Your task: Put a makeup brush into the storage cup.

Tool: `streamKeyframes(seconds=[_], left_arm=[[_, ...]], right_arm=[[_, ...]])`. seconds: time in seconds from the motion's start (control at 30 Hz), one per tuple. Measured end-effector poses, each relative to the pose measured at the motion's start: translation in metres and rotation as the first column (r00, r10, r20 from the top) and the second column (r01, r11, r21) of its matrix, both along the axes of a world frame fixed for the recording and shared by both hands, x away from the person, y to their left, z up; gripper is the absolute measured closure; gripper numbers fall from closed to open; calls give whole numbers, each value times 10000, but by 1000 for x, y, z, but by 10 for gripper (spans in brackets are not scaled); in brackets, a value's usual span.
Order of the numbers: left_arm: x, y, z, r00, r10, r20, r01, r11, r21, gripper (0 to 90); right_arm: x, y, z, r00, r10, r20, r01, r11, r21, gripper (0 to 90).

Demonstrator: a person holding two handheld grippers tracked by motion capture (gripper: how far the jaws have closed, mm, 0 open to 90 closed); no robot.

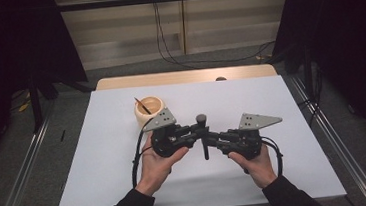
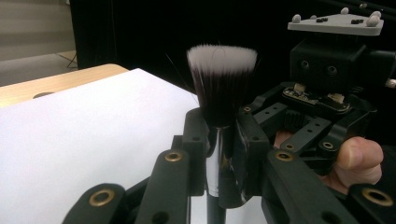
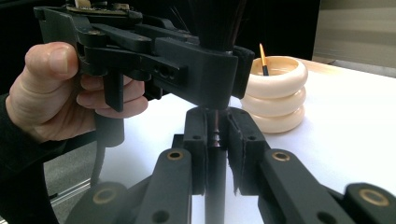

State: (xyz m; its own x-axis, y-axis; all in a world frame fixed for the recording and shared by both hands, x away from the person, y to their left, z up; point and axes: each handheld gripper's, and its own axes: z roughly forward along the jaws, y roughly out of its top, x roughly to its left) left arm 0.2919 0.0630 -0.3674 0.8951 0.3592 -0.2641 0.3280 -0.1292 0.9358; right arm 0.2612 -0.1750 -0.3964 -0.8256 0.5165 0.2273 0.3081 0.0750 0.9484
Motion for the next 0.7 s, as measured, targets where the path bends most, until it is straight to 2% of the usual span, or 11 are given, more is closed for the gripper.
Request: streamKeyframes(seconds=[0.13, 0.27, 0.37, 0.43, 0.57, 0.7], left_arm=[[1, 1, 0, 10000, -4, 73, 3, 9999, 134, 774], [2, 1, 0, 9998, 180, -46, -180, 9998, 0, 773], [2, 2, 0, 9999, 147, -5, -147, 9999, 47, 773], [2, 2, 0, 9999, 139, 7, -139, 9999, 51, 773], [2, 3, 0, 9998, 182, 75, -183, 9997, 161, 773], [1, 3, 0, 9997, 195, 118, -197, 9996, 202, 773]], right_arm=[[0, -1, 0, 10000, 15, -52, -15, 9999, 102, 747], [1, -1, 0, 9999, -41, -127, 43, 9999, 159, 677], [1, -1, -1, 9999, -133, -102, 133, 9999, 30, 560], [1, 0, -1, 9999, -118, -75, 117, 9999, -48, 515], [1, 2, -1, 9993, -372, -70, 371, 9991, -183, 294], [3, 1, -2, 9987, -489, -118, 487, 9987, -168, 171]])
